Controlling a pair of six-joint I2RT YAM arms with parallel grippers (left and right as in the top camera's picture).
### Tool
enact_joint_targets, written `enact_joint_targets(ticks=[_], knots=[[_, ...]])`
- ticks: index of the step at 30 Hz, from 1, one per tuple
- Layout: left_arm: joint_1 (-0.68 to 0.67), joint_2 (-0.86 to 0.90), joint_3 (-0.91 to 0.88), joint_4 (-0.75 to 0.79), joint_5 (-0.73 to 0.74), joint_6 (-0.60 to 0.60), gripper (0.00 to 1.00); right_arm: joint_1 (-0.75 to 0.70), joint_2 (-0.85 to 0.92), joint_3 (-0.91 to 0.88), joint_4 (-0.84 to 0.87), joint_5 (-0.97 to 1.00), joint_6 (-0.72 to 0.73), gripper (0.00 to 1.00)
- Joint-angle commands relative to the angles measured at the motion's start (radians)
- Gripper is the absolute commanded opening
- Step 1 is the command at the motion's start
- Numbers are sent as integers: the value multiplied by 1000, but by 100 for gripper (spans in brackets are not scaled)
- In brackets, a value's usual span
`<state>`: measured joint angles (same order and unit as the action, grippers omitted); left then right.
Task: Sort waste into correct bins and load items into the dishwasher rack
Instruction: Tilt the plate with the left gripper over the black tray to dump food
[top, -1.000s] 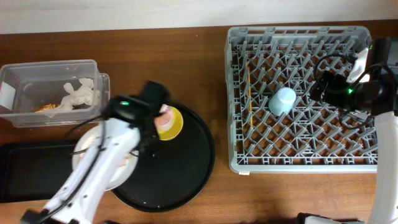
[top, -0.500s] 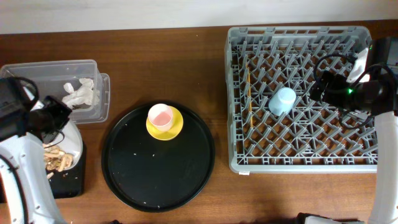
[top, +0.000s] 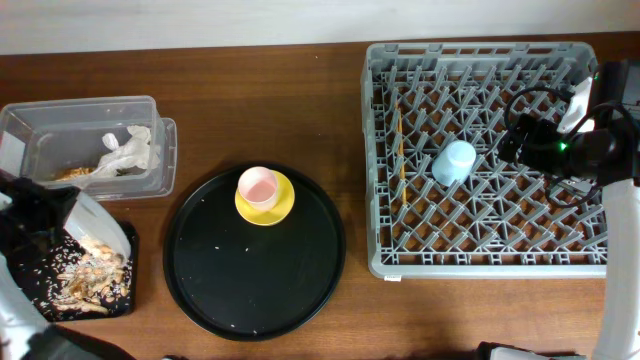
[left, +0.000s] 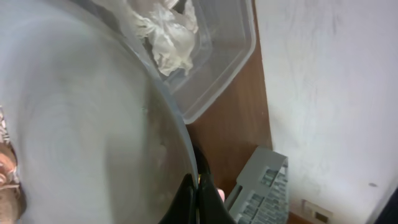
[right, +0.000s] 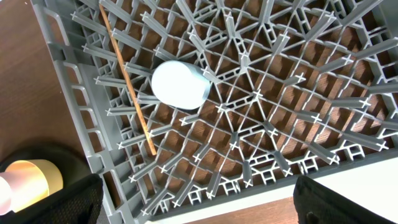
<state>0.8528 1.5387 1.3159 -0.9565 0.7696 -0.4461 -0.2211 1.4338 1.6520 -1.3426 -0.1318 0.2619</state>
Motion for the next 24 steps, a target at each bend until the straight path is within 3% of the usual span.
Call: enact_joint_targets(ticks=[1,4,8,15,19,22,24], knots=[[61,74,11,5,63,0,0,-3,3,5,0,9,5,98],[84,74,11,52,87,-1,0,-3,3,5,0,9,5,98],[107,76,11,91,303,45,0,-3,3,5,0,9,5,98],[150,77,11,-29,172,44,0,-3,3,5,0,9,5,98],[148,62,11,-109,332,141,0,-3,3,5,0,9,5,98],[78,-51,13,-164,255,153,0,-3,3,5,0,9,5,98],[-53,-238,16,-227,42,151,0,-3,3,5,0,9,5,98]])
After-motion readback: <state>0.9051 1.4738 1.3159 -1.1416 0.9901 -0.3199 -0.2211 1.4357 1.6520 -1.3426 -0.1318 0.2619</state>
